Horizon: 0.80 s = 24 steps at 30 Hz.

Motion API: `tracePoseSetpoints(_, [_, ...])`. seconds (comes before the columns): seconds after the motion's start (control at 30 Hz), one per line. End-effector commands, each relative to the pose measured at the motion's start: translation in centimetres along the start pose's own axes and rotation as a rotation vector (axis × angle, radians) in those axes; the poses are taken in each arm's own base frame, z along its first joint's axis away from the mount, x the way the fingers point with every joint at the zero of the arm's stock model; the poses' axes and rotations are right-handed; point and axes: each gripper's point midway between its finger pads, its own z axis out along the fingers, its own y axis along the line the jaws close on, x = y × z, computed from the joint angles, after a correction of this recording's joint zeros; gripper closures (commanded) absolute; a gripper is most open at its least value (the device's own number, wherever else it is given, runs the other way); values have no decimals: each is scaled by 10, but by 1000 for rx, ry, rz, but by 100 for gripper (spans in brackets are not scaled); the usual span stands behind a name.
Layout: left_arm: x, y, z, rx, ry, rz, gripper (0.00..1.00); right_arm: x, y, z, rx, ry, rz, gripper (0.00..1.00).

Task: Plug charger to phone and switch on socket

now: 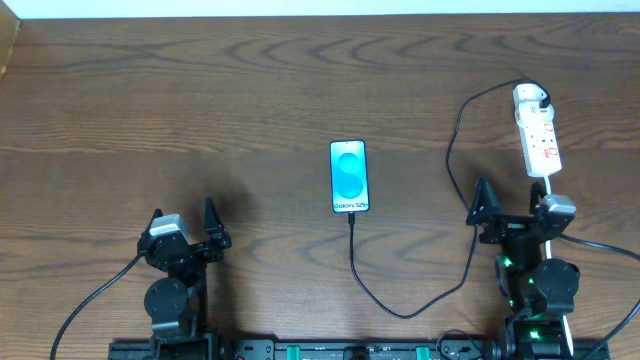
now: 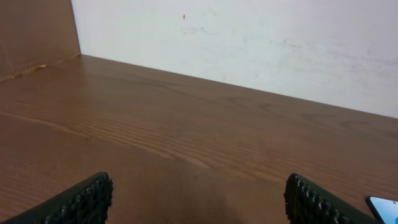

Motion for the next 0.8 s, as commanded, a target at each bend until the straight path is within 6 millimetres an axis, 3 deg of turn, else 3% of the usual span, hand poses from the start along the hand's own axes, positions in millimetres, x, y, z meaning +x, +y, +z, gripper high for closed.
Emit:
tracePoseSetpoints(0.0, [18, 5, 1, -17, 48, 16, 12, -1, -2, -5, 24, -8, -100, 1])
tracePoseSetpoints(0.23, [18, 5, 1, -17, 48, 15, 12, 8, -11, -17, 74, 25, -103, 1])
tracePoseSetpoints(0.43, [18, 5, 1, -17, 48, 16, 12, 4, -15, -28, 95, -3, -119, 1])
tracePoseSetpoints(0.77, [18, 5, 1, -17, 48, 15, 12, 4, -14, -28, 91, -2, -152, 1])
